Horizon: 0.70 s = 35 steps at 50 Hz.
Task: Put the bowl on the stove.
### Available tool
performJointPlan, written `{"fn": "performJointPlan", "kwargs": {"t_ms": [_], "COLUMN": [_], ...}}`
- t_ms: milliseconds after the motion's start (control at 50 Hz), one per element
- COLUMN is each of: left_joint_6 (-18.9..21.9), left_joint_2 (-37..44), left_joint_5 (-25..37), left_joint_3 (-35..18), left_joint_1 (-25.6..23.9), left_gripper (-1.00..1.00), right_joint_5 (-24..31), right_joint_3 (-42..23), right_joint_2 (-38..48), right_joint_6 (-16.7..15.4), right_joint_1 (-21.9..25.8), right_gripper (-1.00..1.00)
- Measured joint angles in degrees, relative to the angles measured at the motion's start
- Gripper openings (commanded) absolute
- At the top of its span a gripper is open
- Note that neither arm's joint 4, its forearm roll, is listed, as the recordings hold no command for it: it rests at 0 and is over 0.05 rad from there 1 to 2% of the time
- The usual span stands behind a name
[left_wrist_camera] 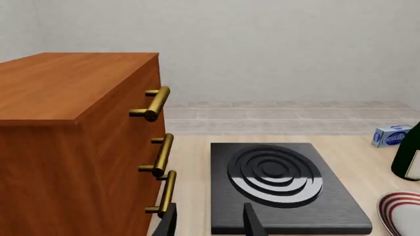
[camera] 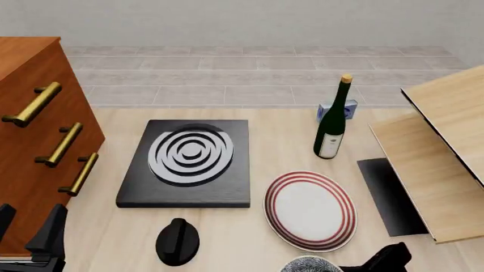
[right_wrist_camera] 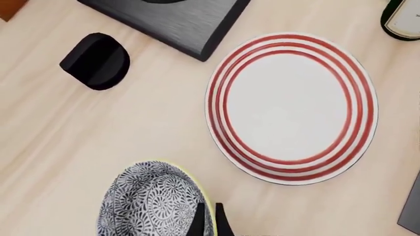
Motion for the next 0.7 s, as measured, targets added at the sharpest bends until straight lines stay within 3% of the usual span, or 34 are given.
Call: {"fn": "performJointPlan", "kwargs": {"t_ms": [400, 700], "left_joint_6": [0.00, 0.00], "left_joint_2": [0.00, 0.00], "left_joint_5": [0.00, 0.00], "left_joint_3": [0.00, 0.00], "left_joint_1": [0.00, 0.00], "left_gripper": [1.00, 1.00], "right_joint_5": [14.56, 18.92], "right_joint_3": [-7.28, -13.67], "right_joint_2": [-12.86, -14.16], "right_joint_6": [-2.38, -4.36], "right_joint_1": [1.49, 1.36], "right_gripper": [-1.00, -1.00]}}
